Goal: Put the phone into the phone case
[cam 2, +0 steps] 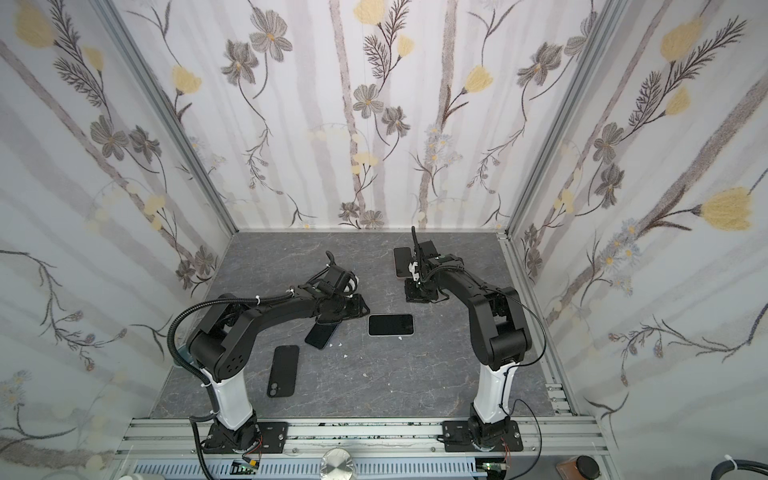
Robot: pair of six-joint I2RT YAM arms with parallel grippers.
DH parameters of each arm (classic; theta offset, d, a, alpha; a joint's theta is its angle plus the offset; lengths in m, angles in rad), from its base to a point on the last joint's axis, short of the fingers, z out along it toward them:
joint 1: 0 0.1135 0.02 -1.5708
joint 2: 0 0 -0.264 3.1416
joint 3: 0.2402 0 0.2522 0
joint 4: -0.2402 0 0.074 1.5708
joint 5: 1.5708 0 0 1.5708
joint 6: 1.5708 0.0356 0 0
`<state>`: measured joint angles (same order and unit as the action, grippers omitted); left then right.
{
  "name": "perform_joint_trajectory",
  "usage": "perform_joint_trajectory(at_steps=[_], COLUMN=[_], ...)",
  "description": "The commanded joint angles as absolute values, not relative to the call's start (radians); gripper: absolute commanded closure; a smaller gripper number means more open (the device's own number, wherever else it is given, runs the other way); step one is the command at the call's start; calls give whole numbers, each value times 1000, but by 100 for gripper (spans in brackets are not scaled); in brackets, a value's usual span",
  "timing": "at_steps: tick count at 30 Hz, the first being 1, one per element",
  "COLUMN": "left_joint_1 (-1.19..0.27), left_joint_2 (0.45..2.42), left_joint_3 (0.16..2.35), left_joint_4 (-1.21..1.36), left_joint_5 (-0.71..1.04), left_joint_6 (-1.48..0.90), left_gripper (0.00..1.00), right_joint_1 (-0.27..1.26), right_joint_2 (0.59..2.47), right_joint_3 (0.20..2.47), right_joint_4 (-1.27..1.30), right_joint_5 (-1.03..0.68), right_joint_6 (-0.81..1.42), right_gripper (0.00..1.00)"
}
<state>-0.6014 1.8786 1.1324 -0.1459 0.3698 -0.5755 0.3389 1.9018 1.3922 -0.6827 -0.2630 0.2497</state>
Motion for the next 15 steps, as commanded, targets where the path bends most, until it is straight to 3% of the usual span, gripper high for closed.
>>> perform_joint_trajectory(at_steps=[1,15], left_joint_1=[-603,-638], left_joint_2=[1882,1904], left_joint_3=[1125,1120], left_joint_4=[-123,-118], left_joint_5=[382,394], left_joint_6=[-594,-603], left_gripper=[66,68], right_joint_1=[340,336], right_joint_2=[1914,1882], right_joint_3=[1388,1259], right_joint_4=[-713,-705], right_joint_5=[-264,-270], right_joint_6=[229,216], right_gripper=[76,80])
